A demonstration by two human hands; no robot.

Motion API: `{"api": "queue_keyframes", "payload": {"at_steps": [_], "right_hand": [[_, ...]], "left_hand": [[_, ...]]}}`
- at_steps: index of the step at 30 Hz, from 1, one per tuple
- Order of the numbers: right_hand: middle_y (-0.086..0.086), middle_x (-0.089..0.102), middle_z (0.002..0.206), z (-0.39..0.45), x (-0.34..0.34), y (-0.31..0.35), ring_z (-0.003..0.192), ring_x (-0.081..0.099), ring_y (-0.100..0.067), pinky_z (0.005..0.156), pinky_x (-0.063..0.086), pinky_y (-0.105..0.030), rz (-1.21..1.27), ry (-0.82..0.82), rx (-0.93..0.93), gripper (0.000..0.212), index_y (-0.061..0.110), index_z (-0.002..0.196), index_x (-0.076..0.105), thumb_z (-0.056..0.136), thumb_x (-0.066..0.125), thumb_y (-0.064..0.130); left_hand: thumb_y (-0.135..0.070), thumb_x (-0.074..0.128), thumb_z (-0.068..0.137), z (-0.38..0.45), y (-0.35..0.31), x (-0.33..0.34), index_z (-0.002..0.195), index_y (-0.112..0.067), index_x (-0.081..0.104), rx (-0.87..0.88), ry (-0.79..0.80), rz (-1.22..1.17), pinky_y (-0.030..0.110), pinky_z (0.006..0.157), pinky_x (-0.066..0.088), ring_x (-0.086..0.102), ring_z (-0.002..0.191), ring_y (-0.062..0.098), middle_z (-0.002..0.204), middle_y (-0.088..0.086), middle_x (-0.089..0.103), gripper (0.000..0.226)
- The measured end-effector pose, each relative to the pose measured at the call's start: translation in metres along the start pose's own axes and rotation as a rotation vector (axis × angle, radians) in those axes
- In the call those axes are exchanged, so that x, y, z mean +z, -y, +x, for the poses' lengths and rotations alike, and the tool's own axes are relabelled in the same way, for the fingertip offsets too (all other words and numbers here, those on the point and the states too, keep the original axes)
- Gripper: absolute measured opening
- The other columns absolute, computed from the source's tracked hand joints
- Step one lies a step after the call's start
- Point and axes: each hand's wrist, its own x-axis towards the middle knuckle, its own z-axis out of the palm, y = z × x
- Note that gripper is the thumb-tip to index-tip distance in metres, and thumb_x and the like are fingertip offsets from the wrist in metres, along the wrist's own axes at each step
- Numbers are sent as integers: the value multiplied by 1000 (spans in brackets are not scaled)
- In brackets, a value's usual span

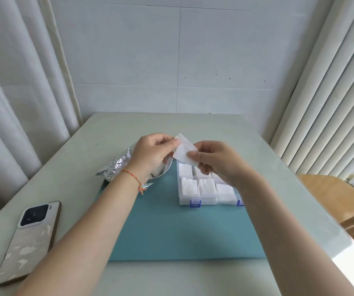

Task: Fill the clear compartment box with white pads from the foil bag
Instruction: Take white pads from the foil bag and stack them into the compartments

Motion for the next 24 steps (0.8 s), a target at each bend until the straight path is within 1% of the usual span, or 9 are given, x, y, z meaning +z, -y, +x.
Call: {"api": "queue_keyframes", "payload": {"at_steps": [2,4,6,9,11,13,17,20,24], "right_hand": [[-10,54,70,-5,-8,-5,55,43,-21,54,35,-29,18,-49,1,8,4,91,68,89,68,12],[-10,56,69,-11,-16,-9,54,44,-19,53,37,-27,72,-107,1,12,2,92,69,89,69,13],[-8,55,66,-16,-22,-14,53,45,-17,53,39,-25,145,-147,2,11,5,87,68,88,69,16],[-1,56,61,-20,-15,-20,52,45,-13,53,36,-25,194,-170,20,12,8,81,65,88,70,16],[5,60,65,-21,-9,-23,57,46,-12,57,36,-25,130,-191,51,13,12,79,65,87,72,20],[6,64,73,-22,-6,-26,65,48,-13,64,38,-27,47,-220,79,14,15,79,66,85,73,26],[-1,68,79,-23,-5,-27,74,60,-14,68,46,-29,47,-245,79,16,12,79,63,86,73,24],[-5,69,77,-24,-4,-28,73,63,-18,68,49,-33,92,-261,73,18,9,78,60,87,71,19],[-6,69,75,-25,-4,-27,69,65,-19,66,50,-32,125,-272,80,19,7,78,57,88,70,16]], "left_hand": [[-10,68,88,1,3,8,77,-10,67,-95,-57,-79,20,48,46,61,52,10,63,2,65,11],[-8,67,89,3,7,9,78,-9,66,-164,-90,-83,21,47,50,64,50,12,62,5,65,11],[-8,67,89,2,13,13,81,-8,67,-211,-18,-38,21,50,52,64,51,13,66,7,66,9],[-7,65,90,-5,19,23,82,-9,70,-233,126,-16,21,55,54,65,57,14,70,6,69,10],[-4,61,91,-8,21,27,83,-9,71,-234,178,-30,23,60,56,66,61,16,71,6,70,14],[-5,59,93,-9,21,28,87,-8,72,-249,217,-78,24,63,57,66,64,16,73,8,70,15],[-9,56,95,-10,18,28,91,-6,72,-286,247,-195,24,60,56,69,66,19,79,12,72,18],[-9,52,97,-12,17,28,91,-8,72,-303,243,-208,25,59,57,69,66,21,80,10,72,20],[-7,49,97,-14,17,30,90,-8,71,-316,249,-235,25,57,55,70,63,22,79,9,72,23]]}}
